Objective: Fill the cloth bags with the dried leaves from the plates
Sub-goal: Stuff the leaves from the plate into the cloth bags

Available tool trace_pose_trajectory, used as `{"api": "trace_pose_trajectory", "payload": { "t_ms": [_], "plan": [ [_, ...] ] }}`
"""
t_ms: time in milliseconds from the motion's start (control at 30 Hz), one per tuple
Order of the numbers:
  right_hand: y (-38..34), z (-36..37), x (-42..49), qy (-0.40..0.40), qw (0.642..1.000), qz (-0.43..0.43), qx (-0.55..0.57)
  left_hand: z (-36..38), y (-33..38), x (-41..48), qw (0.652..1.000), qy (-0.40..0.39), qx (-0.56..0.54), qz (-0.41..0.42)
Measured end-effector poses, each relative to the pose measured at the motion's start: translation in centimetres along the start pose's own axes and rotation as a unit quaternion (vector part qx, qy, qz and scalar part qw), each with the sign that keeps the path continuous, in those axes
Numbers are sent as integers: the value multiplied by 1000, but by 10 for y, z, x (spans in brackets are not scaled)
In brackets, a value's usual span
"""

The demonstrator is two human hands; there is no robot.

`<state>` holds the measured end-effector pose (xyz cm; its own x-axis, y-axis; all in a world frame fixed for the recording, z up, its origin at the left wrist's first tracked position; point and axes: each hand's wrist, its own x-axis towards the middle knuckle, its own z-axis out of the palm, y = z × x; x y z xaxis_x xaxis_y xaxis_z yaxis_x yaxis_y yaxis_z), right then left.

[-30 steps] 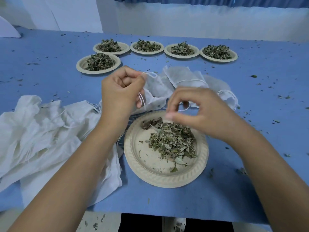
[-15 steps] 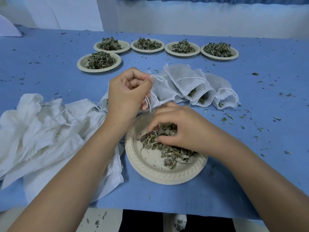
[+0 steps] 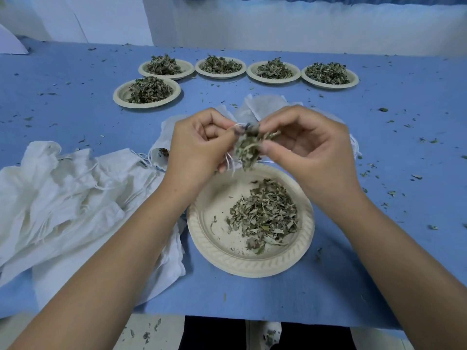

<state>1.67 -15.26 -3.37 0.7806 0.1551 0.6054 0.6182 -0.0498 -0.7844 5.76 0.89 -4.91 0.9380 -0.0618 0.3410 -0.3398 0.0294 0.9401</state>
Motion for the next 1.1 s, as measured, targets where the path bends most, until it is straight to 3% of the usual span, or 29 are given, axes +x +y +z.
{"api": "trace_pose_trajectory", "payload": {
  "t_ms": [100, 167, 267, 333, 433, 567, 800, 900, 1100],
  "plan": [
    [6, 1, 0, 81, 996, 24, -9, 0, 0, -1, 1000, -16, -9, -3],
    [10, 3, -2, 92, 991, 15, -93, 1, 0, -2, 1000, -19, -14, 7],
    [16, 4, -4, 35, 954, -79, -287, 2, 0, -4, 999, -27, -18, 30],
    [18, 5, -4, -8, 929, -114, -352, 3, 0, -5, 999, -29, -9, 39],
    [15, 2, -2, -55, 929, -113, -349, 2, 1, -5, 999, -16, -7, 36],
    [8, -3, -1, -89, 959, -26, -267, 1, 2, -3, 999, 20, -11, 29],
    [8, 5, -5, 34, 979, -52, -194, 3, 0, -5, 999, -19, 23, 39],
    [12, 6, -5, 65, 962, -89, -250, 4, 1, -7, 998, -37, 19, 48],
    [19, 7, -5, 4, 909, -151, -388, 4, 2, -9, 997, -48, 5, 57]
  ]
}}
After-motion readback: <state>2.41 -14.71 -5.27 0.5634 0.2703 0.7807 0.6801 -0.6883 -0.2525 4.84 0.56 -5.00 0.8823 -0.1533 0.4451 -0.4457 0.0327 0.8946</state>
